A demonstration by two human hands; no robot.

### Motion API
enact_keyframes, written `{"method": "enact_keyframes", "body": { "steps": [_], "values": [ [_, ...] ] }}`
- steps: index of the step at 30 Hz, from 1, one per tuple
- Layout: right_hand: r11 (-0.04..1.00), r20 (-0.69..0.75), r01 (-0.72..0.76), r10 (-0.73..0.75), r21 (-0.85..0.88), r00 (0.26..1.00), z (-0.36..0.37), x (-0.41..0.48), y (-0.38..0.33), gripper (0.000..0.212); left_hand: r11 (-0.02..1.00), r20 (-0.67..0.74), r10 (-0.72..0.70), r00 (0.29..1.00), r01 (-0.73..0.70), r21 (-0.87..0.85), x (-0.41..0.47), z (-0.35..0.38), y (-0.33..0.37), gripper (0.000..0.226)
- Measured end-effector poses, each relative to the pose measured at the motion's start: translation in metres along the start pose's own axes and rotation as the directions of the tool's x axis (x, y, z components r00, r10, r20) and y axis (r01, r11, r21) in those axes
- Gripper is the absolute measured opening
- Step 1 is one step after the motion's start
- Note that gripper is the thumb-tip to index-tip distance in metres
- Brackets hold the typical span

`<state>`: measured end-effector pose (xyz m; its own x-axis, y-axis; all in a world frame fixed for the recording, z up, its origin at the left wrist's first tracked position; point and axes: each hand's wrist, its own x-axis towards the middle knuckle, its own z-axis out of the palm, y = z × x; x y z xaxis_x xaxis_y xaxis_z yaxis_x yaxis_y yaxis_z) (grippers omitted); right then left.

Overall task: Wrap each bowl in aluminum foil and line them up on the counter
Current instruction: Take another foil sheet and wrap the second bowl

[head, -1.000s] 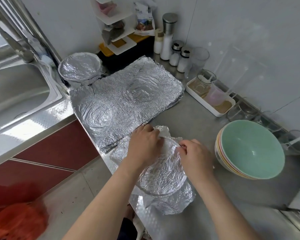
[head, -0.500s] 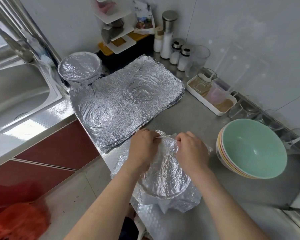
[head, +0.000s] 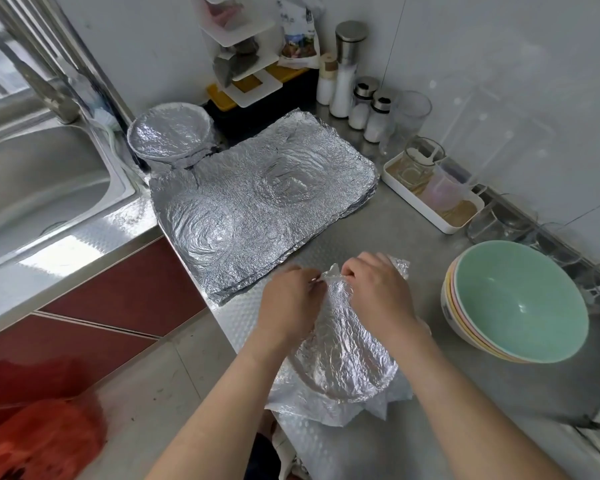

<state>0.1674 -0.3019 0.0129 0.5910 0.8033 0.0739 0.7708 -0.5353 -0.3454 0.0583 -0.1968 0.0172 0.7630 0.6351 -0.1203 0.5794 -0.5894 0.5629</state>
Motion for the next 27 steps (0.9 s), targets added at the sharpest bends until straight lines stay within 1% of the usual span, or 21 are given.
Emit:
{"method": "enact_keyframes", "body": {
  "steps": [1,5,8,10,13,15,18,20,21,22,23,24,25,26,27],
  "values": [
    [1.000,-0.002,0.018,-0.018,0.007,1.000,0.002,0.002,0.000,0.024,1.000,-0.002,0.007,1.000,-0.007,0.024,-0.001,-0.001,0.000,0.018],
    [0.996,0.004,0.093,-0.093,0.016,0.996,0.007,0.009,-0.004,0.031,0.998,0.021,-0.020,1.000,0.019,0.062,-0.007,-0.002,-0.005,0.032],
    [0.988,0.005,0.150,-0.151,0.015,0.989,0.009,0.012,-0.005,0.032,0.999,0.031,-0.029,0.999,0.028,0.037,-0.010,-0.002,-0.008,0.030],
    [0.982,0.004,0.187,-0.187,0.021,0.982,0.012,0.014,-0.006,0.032,0.999,0.019,-0.031,0.999,0.030,0.044,-0.012,-0.003,-0.008,0.033],
    [0.966,0.019,0.255,-0.256,0.042,0.966,0.018,0.017,-0.007,0.031,0.998,0.002,-0.016,1.000,0.016,0.068,-0.015,-0.007,-0.007,0.036],
    [0.952,0.024,0.301,-0.303,0.059,0.953,0.019,0.018,-0.007,0.028,0.995,0.017,-0.026,0.999,0.025,0.098,-0.018,-0.010,-0.006,0.035],
    [0.930,0.054,0.358,-0.363,0.081,0.930,0.018,0.018,-0.016,0.021,0.983,0.042,-0.098,0.994,0.090,0.161,-0.023,-0.013,-0.006,0.038],
    [0.912,0.060,0.399,-0.405,0.092,0.912,0.012,0.018,-0.024,0.018,0.970,0.013,-0.168,0.986,0.163,0.182,-0.029,-0.016,-0.006,0.042],
    [0.913,0.035,0.397,-0.401,0.093,0.915,0.006,0.018,-0.026,0.020,0.964,-0.022,-0.191,0.981,0.191,0.186,-0.033,-0.017,-0.008,0.042],
    [0.928,-0.012,0.361,-0.362,0.095,0.932,-0.001,0.016,-0.025,0.024,0.963,-0.066,-0.197,0.978,0.206,0.173,-0.035,-0.019,-0.009,0.039],
    [0.954,-0.068,0.274,-0.267,0.121,0.961,-0.009,0.012,-0.022,0.028,0.972,-0.107,-0.178,0.978,0.192,0.138,-0.036,-0.019,-0.011,0.033],
    [0.973,-0.134,0.131,-0.106,0.188,0.985,-0.020,0.005,-0.016,0.030,0.985,-0.147,-0.137,0.980,0.151,0.086,-0.036,-0.017,-0.011,0.028],
    [0.950,-0.199,-0.036,0.102,0.310,0.975,-0.026,-0.004,-0.010,0.030,0.993,-0.174,-0.096,0.980,0.105,0.044,-0.034,-0.016,-0.012,0.026],
    [0.878,-0.227,-0.188,0.312,0.441,0.923,-0.033,-0.015,-0.002,0.031,0.998,-0.179,-0.056,0.982,0.060,0.016,-0.030,-0.013,-0.010,0.029],
    [0.782,-0.206,-0.312,0.482,0.539,0.852,-0.036,-0.026,0.005,0.031,1.000,-0.166,-0.017,0.986,0.017,0.002,-0.025,-0.009,-0.007,0.033]
  ]
}}
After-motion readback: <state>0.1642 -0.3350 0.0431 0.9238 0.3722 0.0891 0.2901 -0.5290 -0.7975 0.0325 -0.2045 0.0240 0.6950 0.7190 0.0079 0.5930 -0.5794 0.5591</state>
